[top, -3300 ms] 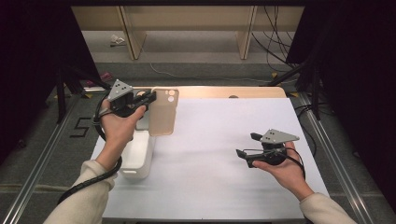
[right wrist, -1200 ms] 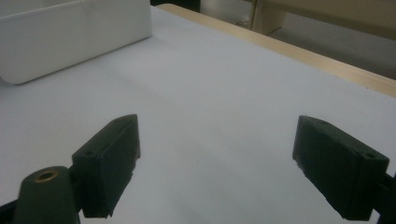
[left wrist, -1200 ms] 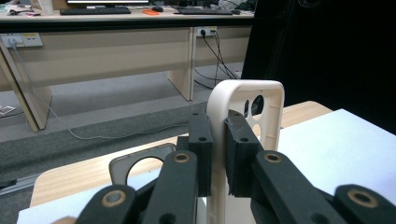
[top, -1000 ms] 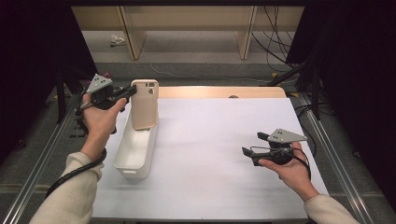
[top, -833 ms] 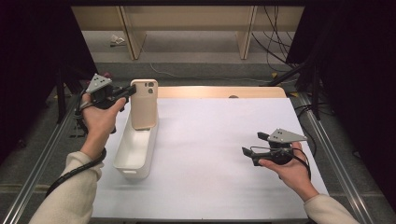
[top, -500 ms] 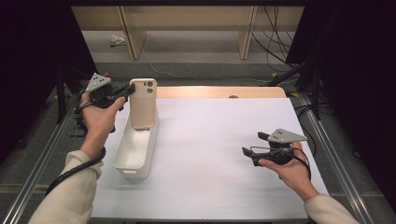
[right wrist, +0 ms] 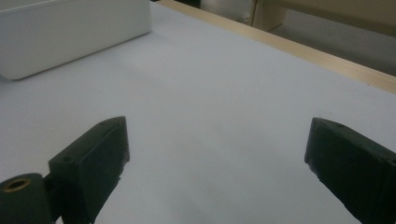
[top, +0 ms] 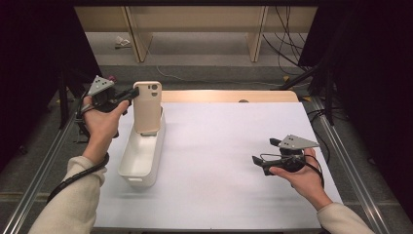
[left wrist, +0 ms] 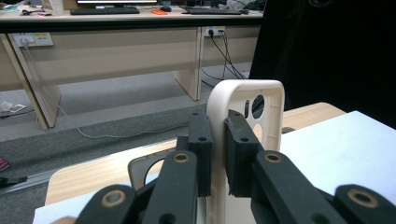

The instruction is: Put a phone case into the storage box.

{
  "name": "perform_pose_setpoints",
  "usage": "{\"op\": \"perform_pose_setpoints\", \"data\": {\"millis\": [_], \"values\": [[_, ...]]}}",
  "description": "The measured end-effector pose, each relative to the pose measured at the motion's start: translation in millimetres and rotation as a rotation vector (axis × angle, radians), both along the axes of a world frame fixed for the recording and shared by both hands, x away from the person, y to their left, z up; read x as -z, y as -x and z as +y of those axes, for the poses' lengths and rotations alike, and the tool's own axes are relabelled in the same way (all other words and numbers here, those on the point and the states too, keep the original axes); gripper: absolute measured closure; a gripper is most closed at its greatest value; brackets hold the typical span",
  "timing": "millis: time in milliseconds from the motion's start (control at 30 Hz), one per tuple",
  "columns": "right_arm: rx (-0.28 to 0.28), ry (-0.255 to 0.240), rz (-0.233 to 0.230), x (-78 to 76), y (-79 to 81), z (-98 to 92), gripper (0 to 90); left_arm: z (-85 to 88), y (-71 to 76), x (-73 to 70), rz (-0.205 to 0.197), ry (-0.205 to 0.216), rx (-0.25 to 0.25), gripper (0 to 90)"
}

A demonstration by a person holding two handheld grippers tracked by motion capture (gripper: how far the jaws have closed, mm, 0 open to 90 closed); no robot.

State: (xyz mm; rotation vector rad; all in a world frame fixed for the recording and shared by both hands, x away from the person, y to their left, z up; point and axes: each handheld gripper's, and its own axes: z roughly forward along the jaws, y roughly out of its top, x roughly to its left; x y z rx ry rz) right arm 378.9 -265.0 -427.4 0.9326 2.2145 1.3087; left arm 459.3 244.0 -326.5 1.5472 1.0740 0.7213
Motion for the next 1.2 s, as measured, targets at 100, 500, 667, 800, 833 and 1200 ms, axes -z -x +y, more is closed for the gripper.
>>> {"op": "perform_pose_setpoints", "data": {"millis": [100,500,667,800,833,1200], "values": [[-0.001,0.0,0.001,0.2,-0.1,0.1,7.2,1.8,-0.8,0.5,0.003,-0.001,-0.004,82.2],[0.001,-0.002,0.002,0.3,-0.3,-0.1,6.8,7.2,-5.7,3.3,0.011,0.0,-0.02,82.3],[0.003,-0.006,0.002,0.4,-0.6,-0.5,6.8,8.9,-7.6,3.2,0.013,-0.002,-0.023,82.3],[0.002,-0.007,0.003,0.3,-0.5,-0.7,6.8,10.5,-9.3,3.9,0.014,-0.001,-0.027,82.3],[0.003,-0.007,0.004,0.3,-0.5,-0.7,6.8,10.8,-9.7,4.1,0.014,0.0,-0.028,82.3],[0.004,-0.006,0.005,0.7,-1.0,-1.1,6.8,12.9,-17.6,9.4,0.023,-0.006,-0.035,82.2]]}}
